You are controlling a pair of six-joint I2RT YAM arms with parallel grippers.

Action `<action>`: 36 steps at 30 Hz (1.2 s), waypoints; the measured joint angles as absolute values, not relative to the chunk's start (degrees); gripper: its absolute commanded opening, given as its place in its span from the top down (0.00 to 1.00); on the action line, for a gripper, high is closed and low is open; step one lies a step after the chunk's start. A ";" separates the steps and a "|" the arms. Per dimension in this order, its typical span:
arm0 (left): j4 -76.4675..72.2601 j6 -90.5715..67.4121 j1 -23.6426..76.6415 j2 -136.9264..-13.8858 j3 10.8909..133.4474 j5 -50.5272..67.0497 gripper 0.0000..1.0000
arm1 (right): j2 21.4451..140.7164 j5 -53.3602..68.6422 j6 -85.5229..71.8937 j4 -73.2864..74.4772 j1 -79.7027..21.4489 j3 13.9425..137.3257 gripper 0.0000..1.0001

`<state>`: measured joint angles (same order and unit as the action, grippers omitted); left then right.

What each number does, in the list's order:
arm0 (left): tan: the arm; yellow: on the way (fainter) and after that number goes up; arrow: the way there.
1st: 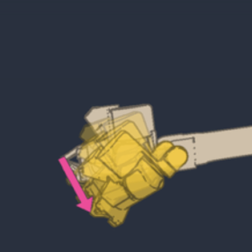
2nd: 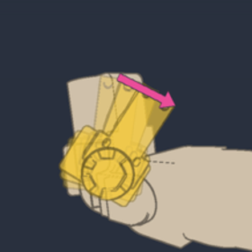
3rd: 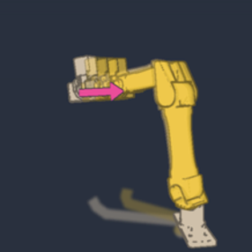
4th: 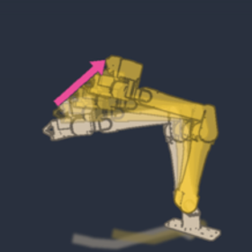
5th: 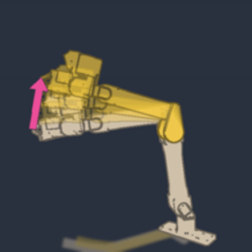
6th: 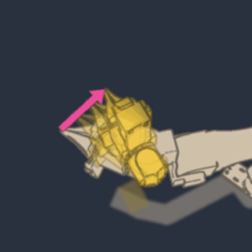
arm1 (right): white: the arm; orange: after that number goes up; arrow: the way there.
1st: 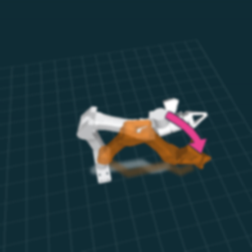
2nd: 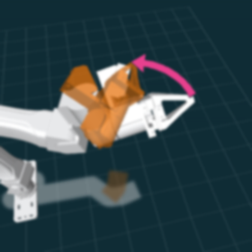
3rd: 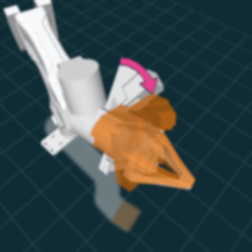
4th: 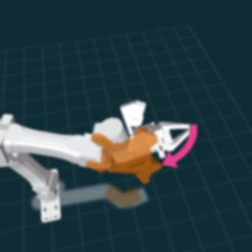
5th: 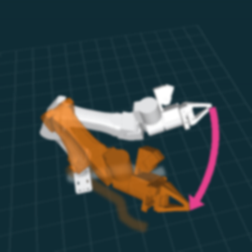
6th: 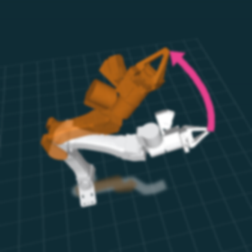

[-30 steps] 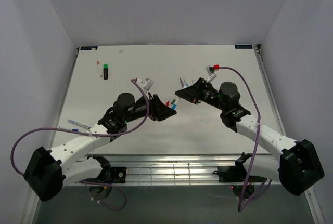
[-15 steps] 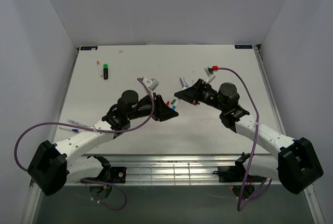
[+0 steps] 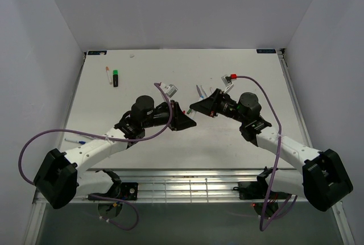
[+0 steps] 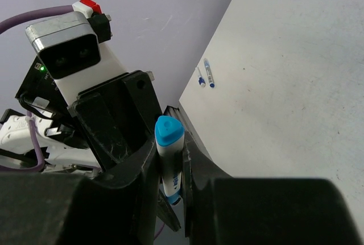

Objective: Open the pen caps

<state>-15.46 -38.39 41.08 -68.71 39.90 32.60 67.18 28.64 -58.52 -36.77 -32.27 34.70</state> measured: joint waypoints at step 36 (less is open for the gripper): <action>6.46 -23.94 41.47 -70.22 52.31 8.05 1.00 | 84.31 -0.67 -37.01 6.81 -36.86 68.88 0.92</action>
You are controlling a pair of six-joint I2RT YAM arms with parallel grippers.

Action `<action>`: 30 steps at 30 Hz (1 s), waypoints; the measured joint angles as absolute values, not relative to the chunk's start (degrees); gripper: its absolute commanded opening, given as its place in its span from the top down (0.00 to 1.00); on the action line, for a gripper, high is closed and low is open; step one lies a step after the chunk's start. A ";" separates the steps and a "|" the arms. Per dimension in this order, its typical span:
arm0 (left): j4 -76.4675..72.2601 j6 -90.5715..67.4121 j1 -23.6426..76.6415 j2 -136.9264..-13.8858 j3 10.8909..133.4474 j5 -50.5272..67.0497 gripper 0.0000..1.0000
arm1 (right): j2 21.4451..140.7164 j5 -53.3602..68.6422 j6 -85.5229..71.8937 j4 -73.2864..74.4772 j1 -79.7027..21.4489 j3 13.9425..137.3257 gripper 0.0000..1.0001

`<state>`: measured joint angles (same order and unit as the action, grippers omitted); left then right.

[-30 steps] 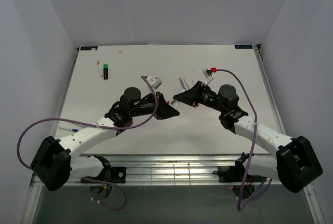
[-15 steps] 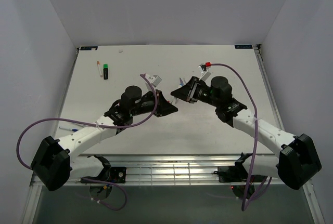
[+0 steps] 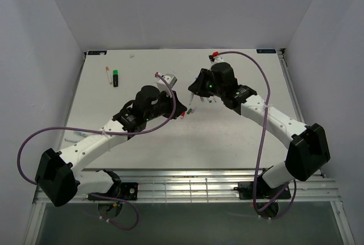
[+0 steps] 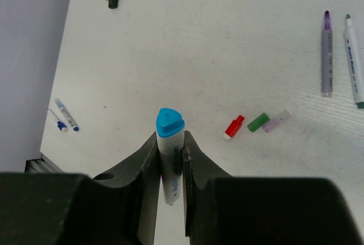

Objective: Open the pen caps

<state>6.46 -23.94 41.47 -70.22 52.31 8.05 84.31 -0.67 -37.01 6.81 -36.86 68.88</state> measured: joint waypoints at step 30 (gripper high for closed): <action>-1.08 -26.41 30.44 -100.86 52.47 -1.76 1.00 | 118.26 14.11 -11.60 23.88 -10.90 87.18 0.86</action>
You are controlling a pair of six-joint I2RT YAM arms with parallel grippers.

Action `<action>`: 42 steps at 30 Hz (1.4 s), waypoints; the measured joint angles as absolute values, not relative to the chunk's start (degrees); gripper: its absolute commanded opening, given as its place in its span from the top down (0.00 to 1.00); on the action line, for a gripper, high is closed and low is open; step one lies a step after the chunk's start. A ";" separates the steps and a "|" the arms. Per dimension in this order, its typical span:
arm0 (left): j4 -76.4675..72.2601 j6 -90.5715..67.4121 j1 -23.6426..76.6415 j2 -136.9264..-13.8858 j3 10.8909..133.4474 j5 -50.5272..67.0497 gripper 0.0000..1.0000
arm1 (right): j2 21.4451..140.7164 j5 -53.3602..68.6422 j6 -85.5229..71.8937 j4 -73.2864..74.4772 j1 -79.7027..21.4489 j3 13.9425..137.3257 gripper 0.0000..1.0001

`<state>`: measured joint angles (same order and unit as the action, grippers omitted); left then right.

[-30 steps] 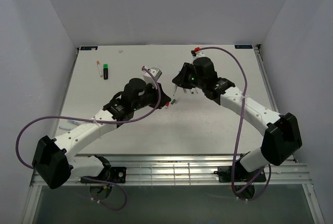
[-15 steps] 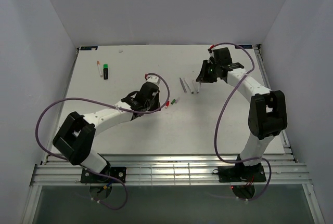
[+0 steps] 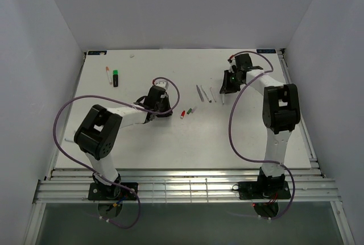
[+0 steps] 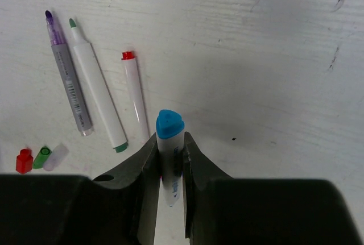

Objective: Open the pen caps

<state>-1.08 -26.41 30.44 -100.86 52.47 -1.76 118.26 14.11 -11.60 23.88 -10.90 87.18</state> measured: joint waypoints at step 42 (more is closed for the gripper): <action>6.76 -28.45 16.49 -97.08 64.20 -3.14 0.32 | 106.52 18.37 -11.94 17.69 -10.52 80.86 0.37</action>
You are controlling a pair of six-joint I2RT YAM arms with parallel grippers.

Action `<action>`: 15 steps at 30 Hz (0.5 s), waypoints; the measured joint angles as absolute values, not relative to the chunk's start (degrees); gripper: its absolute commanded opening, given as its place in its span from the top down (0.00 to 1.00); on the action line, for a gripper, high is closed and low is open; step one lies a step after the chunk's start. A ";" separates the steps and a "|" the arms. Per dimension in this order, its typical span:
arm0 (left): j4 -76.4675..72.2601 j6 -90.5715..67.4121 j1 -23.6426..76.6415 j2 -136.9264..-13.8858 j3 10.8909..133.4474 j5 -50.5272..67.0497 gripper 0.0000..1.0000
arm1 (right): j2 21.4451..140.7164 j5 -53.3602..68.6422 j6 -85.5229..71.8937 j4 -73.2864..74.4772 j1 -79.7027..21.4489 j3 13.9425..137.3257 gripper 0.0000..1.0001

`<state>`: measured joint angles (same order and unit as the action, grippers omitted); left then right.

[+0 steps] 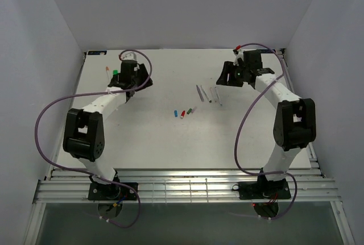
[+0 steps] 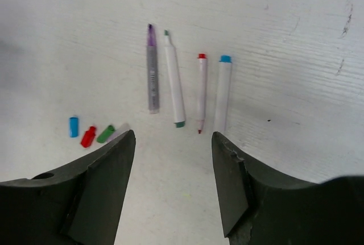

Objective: Open the pen caps

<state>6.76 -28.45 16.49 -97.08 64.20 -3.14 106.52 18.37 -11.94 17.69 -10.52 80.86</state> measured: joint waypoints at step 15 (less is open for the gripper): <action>6.15 -17.72 4.21 -117.58 91.13 -13.50 0.42 | 97.93 25.67 -16.73 7.20 -14.74 70.00 0.38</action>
